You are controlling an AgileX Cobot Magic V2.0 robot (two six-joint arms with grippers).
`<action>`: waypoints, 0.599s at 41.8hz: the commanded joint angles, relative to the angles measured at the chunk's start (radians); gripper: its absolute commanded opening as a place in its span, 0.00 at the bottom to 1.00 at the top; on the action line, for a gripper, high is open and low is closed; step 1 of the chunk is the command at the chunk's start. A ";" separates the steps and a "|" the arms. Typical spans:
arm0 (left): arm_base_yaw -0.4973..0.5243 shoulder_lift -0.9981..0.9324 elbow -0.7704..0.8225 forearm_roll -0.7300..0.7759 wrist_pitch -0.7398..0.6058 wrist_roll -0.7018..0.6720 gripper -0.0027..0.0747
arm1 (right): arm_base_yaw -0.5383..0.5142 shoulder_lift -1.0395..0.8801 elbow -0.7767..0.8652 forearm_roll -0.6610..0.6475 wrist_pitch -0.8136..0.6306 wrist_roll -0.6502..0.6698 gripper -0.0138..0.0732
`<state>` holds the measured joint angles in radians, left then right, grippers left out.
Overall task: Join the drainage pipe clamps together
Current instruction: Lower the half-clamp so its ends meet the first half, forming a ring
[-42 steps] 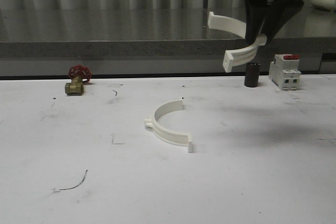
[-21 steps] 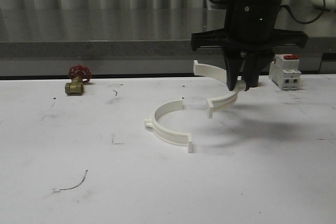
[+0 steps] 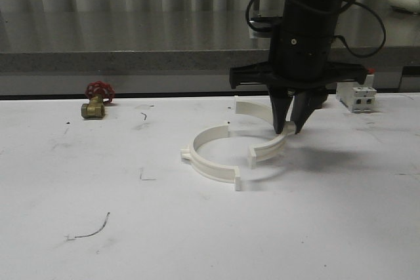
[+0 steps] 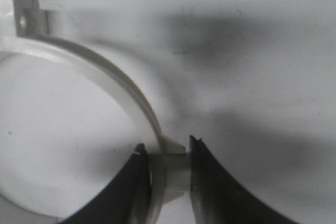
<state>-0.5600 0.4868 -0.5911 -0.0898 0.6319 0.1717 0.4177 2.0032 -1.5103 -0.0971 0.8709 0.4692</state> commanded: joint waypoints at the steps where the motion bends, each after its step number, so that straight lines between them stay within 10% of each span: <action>1: 0.000 0.002 -0.027 -0.012 -0.075 -0.003 0.01 | 0.001 -0.037 -0.031 -0.007 -0.028 -0.002 0.25; 25: 0.000 0.002 -0.027 -0.012 -0.075 -0.003 0.01 | 0.001 -0.006 -0.032 0.016 -0.044 -0.002 0.25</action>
<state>-0.5600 0.4868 -0.5911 -0.0898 0.6319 0.1717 0.4177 2.0505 -1.5103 -0.0794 0.8482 0.4692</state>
